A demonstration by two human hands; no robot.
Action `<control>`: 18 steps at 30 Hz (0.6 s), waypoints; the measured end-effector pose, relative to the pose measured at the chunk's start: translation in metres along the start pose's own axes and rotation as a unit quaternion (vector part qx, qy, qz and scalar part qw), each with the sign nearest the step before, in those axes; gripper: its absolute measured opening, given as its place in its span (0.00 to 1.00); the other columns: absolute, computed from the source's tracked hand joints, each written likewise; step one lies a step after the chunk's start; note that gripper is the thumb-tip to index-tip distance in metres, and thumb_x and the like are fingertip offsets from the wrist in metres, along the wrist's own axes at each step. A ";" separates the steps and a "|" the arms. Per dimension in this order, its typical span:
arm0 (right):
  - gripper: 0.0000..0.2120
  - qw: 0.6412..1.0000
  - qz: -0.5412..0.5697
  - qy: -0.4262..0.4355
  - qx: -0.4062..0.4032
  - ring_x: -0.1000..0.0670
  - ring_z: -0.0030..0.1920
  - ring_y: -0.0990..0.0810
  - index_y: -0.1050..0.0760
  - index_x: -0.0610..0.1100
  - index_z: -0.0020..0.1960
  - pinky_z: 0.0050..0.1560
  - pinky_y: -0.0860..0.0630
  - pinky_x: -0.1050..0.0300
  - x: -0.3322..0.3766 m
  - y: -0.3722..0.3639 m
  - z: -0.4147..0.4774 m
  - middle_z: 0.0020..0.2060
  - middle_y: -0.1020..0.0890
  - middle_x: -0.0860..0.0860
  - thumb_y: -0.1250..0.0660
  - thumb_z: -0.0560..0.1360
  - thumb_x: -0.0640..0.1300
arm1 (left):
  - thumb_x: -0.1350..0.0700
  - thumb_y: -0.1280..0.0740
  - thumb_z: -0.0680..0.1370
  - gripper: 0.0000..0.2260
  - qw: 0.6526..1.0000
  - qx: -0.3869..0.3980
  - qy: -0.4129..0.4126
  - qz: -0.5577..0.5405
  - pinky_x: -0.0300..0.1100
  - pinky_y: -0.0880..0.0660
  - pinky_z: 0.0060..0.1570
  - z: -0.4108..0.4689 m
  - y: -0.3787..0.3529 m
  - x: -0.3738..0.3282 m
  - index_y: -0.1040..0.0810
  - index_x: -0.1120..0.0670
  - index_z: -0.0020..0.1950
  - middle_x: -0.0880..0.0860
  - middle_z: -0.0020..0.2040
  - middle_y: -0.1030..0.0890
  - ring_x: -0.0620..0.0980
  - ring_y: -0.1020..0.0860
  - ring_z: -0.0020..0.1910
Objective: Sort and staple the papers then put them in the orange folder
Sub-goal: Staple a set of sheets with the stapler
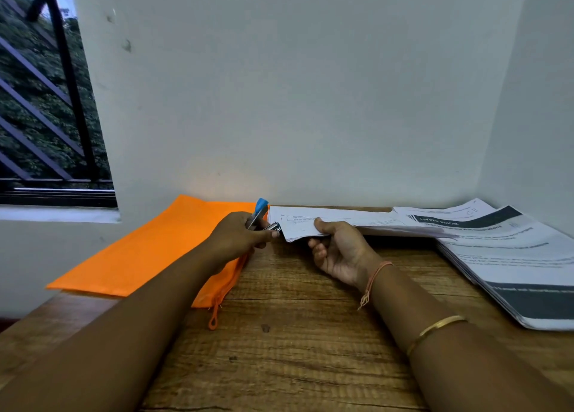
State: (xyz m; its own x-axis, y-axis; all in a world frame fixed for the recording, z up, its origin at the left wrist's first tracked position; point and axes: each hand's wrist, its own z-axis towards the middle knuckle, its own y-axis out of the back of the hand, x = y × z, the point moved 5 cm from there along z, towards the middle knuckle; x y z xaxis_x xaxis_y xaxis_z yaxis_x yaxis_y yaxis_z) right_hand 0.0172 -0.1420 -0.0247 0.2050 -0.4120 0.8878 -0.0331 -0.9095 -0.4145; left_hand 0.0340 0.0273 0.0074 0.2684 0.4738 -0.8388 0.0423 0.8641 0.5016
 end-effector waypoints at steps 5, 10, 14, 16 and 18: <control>0.07 1.000 -0.009 -0.003 0.000 0.56 0.19 0.33 0.28 0.40 0.49 0.18 0.34 0.67 0.000 -0.001 0.000 0.25 0.28 0.47 0.41 0.81 0.43 | 0.52 0.32 0.76 0.08 0.999 0.000 0.001 0.039 0.33 0.33 0.30 0.000 -0.002 0.000 0.27 0.53 0.40 0.49 0.35 0.23 0.39 0.25 0.31; 0.08 1.000 -0.019 -0.007 0.000 0.56 0.18 0.33 0.28 0.40 0.46 0.18 0.34 0.68 -0.001 -0.001 -0.001 0.25 0.28 0.47 0.41 0.81 0.44 | 0.51 0.35 0.78 0.06 0.999 0.037 0.010 -0.008 0.30 0.34 0.25 -0.003 -0.005 -0.002 0.27 0.54 0.47 0.50 0.38 0.21 0.35 0.25 0.27; 0.08 1.000 -0.029 -0.009 0.001 0.56 0.19 0.33 0.28 0.40 0.47 0.19 0.34 0.68 -0.001 -0.003 -0.003 0.26 0.28 0.47 0.41 0.81 0.44 | 0.52 0.37 0.80 0.03 0.999 0.050 -0.003 0.009 0.31 0.35 0.28 -0.005 -0.007 -0.005 0.29 0.50 0.50 0.48 0.40 0.22 0.41 0.25 0.35; 0.08 1.000 -0.027 -0.008 0.000 0.56 0.19 0.33 0.28 0.40 0.47 0.19 0.34 0.68 0.000 -0.002 -0.003 0.25 0.28 0.47 0.41 0.81 0.44 | 0.51 0.38 0.80 0.06 0.997 0.048 -0.019 0.052 0.30 0.33 0.30 -0.005 -0.008 -0.007 0.30 0.50 0.55 0.51 0.44 0.23 0.40 0.25 0.36; 0.08 1.000 -0.027 -0.009 0.000 0.56 0.19 0.33 0.28 0.40 0.47 0.19 0.34 0.68 -0.001 -0.002 -0.002 0.25 0.28 0.47 0.41 0.81 0.44 | 0.51 0.38 0.80 0.09 0.996 0.049 -0.025 0.076 0.30 0.31 0.32 -0.004 -0.009 -0.006 0.31 0.53 0.57 0.52 0.47 0.23 0.39 0.25 0.37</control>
State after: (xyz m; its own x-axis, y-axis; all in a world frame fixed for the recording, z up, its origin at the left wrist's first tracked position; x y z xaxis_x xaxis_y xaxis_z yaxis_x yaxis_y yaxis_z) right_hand 0.0147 -0.1399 -0.0239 0.2243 -0.3619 0.9049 -0.0221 -0.9302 -0.3665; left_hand 0.0282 0.0178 0.0072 0.3270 0.5869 -0.7407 0.0898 0.7609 0.6426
